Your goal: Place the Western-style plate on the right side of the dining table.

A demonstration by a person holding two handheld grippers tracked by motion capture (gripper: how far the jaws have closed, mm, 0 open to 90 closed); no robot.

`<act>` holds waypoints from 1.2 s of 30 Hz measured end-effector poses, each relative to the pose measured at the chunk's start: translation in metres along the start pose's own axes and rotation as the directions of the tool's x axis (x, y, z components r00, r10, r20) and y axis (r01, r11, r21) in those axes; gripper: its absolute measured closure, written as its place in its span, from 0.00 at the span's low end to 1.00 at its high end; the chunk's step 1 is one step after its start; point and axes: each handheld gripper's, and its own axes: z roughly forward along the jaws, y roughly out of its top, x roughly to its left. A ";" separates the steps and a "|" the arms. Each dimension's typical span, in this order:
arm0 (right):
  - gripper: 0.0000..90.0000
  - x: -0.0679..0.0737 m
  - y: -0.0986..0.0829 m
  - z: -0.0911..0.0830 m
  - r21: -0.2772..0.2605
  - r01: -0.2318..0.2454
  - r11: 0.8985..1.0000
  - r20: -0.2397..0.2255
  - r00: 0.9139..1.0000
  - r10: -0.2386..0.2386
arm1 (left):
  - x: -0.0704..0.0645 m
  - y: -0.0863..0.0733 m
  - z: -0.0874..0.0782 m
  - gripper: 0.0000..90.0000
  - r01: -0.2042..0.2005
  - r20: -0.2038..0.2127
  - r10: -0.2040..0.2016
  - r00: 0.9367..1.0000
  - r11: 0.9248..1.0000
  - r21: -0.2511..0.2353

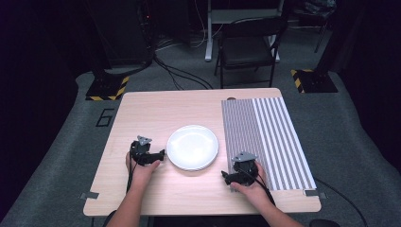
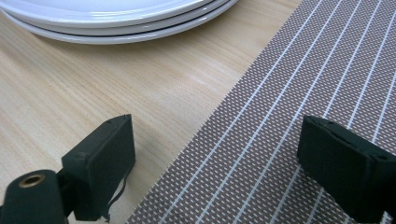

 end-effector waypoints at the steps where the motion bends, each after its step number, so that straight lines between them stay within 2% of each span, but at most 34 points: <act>1: 0.12 0.000 0.000 0.000 0.000 0.000 1.000 0.000 1.000 0.000 | 0.000 0.000 0.000 0.17 0.000 0.000 0.000 1.000 1.000 0.000; 11: 0.19 -0.001 -0.001 -0.002 -0.013 -0.007 1.000 0.017 1.000 0.008 | 0.000 0.000 -0.001 0.19 0.000 -0.009 0.000 1.000 1.000 0.000; 12: 0.24 -0.002 -0.001 -0.002 -0.019 -0.015 1.000 0.026 1.000 0.016 | 0.000 -0.001 -0.001 0.19 0.012 -0.012 -0.012 1.000 1.000 -0.007; 14: 0.26 -0.003 -0.002 -0.003 -0.025 -0.013 1.000 0.033 0.999 0.014 | 0.001 -0.001 -0.002 0.21 0.009 -0.016 -0.009 1.000 1.000 -0.005; 15: 0.29 -0.003 -0.002 -0.003 -0.032 -0.025 0.999 0.037 0.999 0.026 | 0.001 -0.001 -0.002 0.27 0.011 -0.021 -0.011 1.000 1.000 -0.011; 18: 0.35 -0.005 -0.003 -0.005 -0.040 -0.039 0.998 0.045 0.998 0.041 | 0.002 0.000 -0.002 0.32 0.034 -0.029 -0.035 0.999 0.999 -0.029; 21: 0.39 -0.006 -0.004 -0.006 -0.049 -0.050 0.998 0.046 0.998 0.052 | 0.003 0.000 -0.002 0.38 0.037 -0.035 -0.038 0.999 0.999 -0.028; 22: 0.47 -0.007 -0.005 -0.008 -0.061 -0.050 0.997 0.053 0.997 0.054 | 0.004 0.000 -0.002 0.40 0.057 -0.024 -0.058 0.998 0.998 -0.037; 24: 0.50 -0.008 -0.006 -0.009 -0.066 -0.054 0.996 0.060 0.997 0.058 | 0.005 0.000 -0.003 0.44 0.060 -0.021 -0.061 0.998 0.997 -0.040; 26: 0.53 -0.010 -0.006 -0.012 -0.064 -0.091 0.994 0.051 0.994 0.094 | 0.006 -0.001 -0.004 0.46 0.065 -0.020 -0.066 0.998 0.997 -0.040; 31: 0.55 -0.015 -0.006 -0.014 -0.070 -0.125 0.990 0.041 0.991 0.128 | 0.007 -0.001 -0.006 0.52 0.098 -0.006 -0.098 0.995 0.994 -0.041; 32: 0.56 -0.015 -0.006 -0.015 -0.066 -0.139 0.988 0.040 0.989 0.142 | 0.008 -0.001 -0.008 0.53 0.121 0.012 -0.120 0.993 0.992 -0.037; 35: 0.57 -0.016 -0.006 -0.015 -0.069 -0.140 0.988 0.028 0.989 0.142 | 0.009 0.000 -0.010 0.54 0.136 0.031 -0.135 0.990 0.990 -0.032; 36: 0.57 -0.016 -0.004 -0.016 -0.070 -0.131 0.989 0.025 0.991 0.133 | 0.009 0.000 -0.013 0.54 0.144 0.046 -0.142 0.989 0.988 -0.046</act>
